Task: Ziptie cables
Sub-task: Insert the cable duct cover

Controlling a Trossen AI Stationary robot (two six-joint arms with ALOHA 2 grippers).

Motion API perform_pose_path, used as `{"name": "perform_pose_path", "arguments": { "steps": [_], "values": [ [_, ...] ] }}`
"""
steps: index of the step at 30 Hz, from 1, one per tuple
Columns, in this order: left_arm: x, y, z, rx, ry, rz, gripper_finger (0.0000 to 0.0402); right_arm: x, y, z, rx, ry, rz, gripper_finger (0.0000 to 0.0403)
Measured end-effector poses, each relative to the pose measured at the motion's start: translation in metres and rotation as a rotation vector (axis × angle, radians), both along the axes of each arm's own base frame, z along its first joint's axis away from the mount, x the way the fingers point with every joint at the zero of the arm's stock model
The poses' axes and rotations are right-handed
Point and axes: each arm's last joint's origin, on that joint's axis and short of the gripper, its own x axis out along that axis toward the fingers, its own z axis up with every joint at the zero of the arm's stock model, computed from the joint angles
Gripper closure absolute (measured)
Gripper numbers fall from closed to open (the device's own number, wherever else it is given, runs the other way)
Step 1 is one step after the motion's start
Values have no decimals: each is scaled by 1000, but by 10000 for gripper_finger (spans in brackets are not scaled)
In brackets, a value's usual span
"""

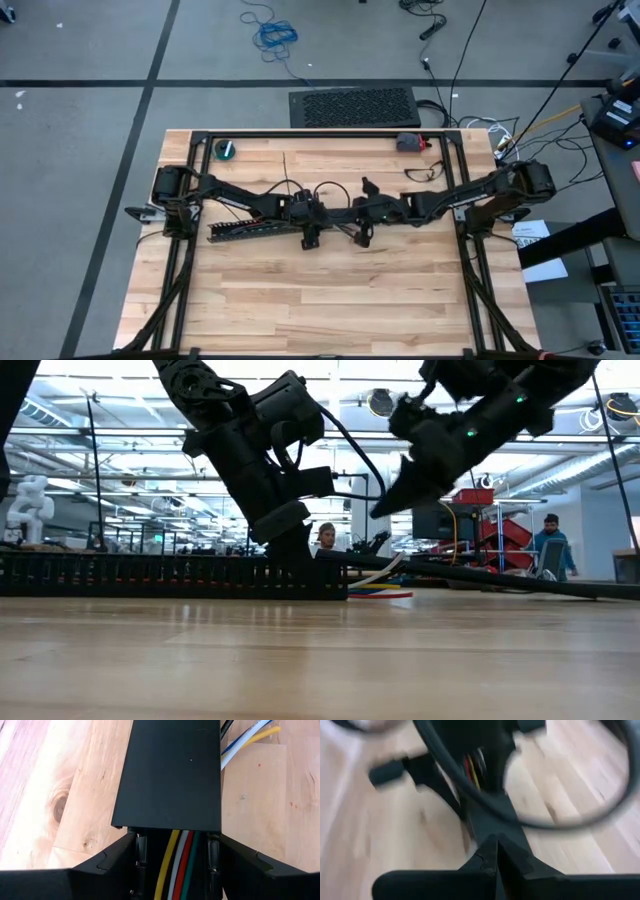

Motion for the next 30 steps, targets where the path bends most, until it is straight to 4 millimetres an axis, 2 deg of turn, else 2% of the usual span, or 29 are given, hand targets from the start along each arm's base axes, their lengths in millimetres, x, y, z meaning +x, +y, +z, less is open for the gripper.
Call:
{"name": "perform_pose_path", "arguments": {
  "steps": [7,23,30],
  "values": [
    [0,0,0,-11,0,-2,167,21,-5,-19,-11,-83,44,403],
    [0,0,0,-11,0,-9,167,35,-17,-47,30,-103,87,403],
    [0,0,0,-13,2,-8,167,51,-21,-58,58,-89,114,403]
  ]
}}
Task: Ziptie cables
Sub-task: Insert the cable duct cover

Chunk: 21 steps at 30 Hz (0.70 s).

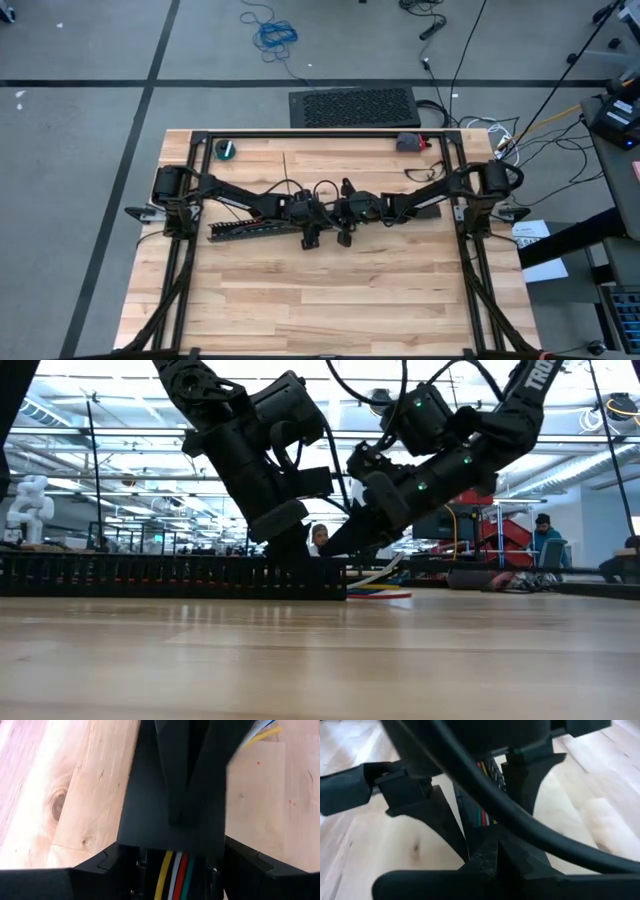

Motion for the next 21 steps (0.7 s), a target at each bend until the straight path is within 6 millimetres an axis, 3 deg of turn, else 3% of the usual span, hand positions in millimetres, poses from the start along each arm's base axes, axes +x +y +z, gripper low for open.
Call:
{"name": "perform_pose_path", "arguments": {
  "steps": [21],
  "values": [
    [3,-6,5,43,37,-89,160,0,-6,-5,-28,64,54,403]
  ]
}}
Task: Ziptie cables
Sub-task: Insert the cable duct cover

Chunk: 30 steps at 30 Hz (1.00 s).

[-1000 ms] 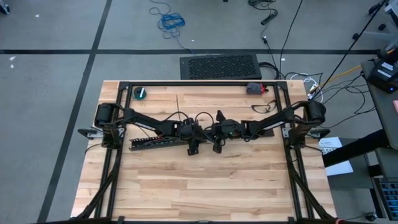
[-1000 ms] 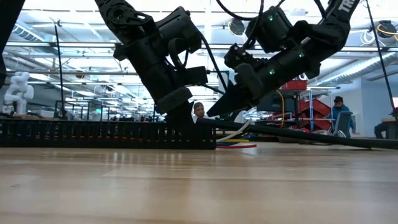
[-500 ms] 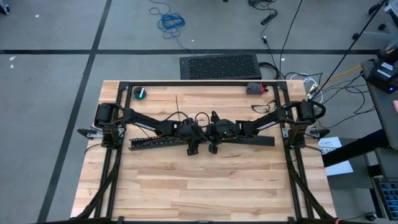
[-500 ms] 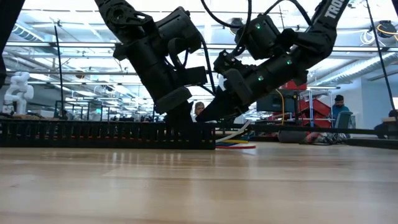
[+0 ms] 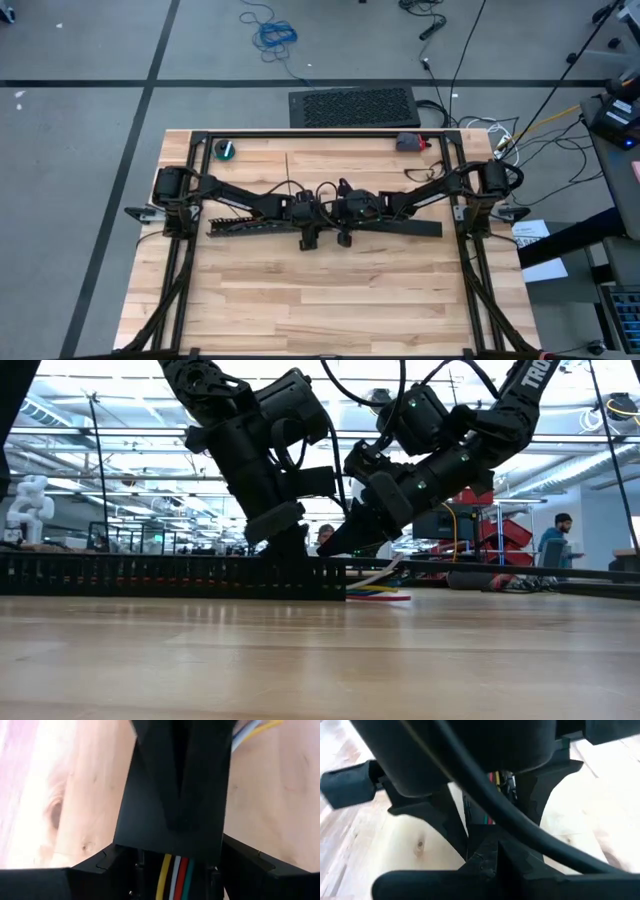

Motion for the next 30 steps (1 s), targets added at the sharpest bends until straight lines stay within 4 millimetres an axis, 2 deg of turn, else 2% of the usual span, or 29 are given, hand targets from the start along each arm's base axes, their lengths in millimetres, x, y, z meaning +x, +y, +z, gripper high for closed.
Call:
{"name": "perform_pose_path", "arguments": {
  "steps": [5,11,24,30],
  "values": [
    [-2,-4,-1,2,31,-112,160,-1,-3,-1,25,14,60,403],
    [-3,-5,-1,-26,36,-157,159,-2,-2,-2,37,14,98,403],
    [1,-7,8,-41,39,-157,158,-2,-1,-3,57,24,117,403],
    [1,-7,12,-47,68,-157,135,-3,-1,-3,58,28,120,403]
  ]
}}
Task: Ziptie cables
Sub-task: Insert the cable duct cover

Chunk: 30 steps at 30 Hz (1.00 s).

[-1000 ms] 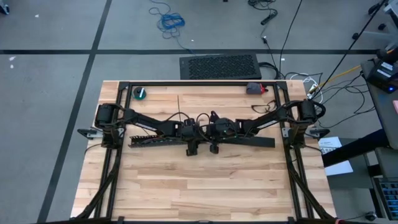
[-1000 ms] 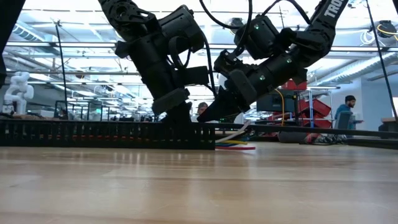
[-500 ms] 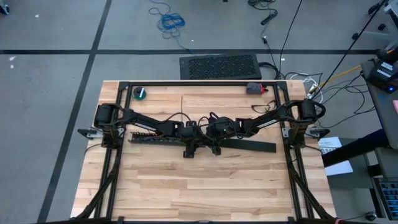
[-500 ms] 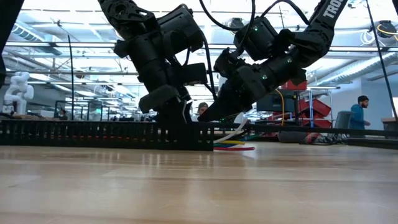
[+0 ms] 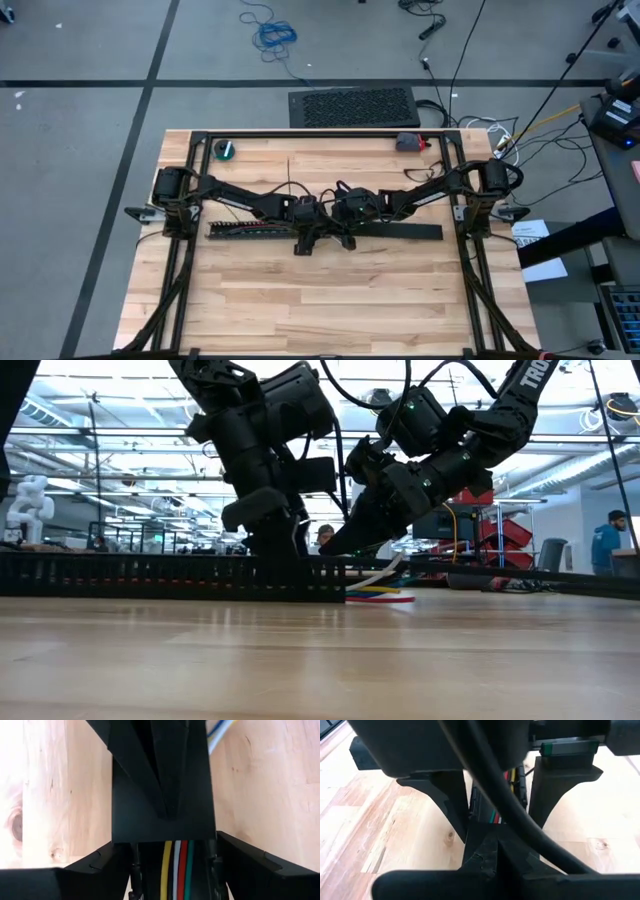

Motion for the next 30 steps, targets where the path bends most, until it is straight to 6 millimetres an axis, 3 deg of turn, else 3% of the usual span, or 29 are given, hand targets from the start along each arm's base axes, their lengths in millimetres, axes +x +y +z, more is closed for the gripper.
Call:
{"name": "perform_pose_path", "arguments": {
  "steps": [9,20,30],
  "values": [
    [-3,1,9,13,-8,16,113,0,0,0,8,5,9,403],
    [-17,3,36,58,-8,74,113,-1,0,-1,10,6,12,403],
    [-26,2,26,-10,35,130,113,-1,0,-1,11,6,13,403]
  ]
}}
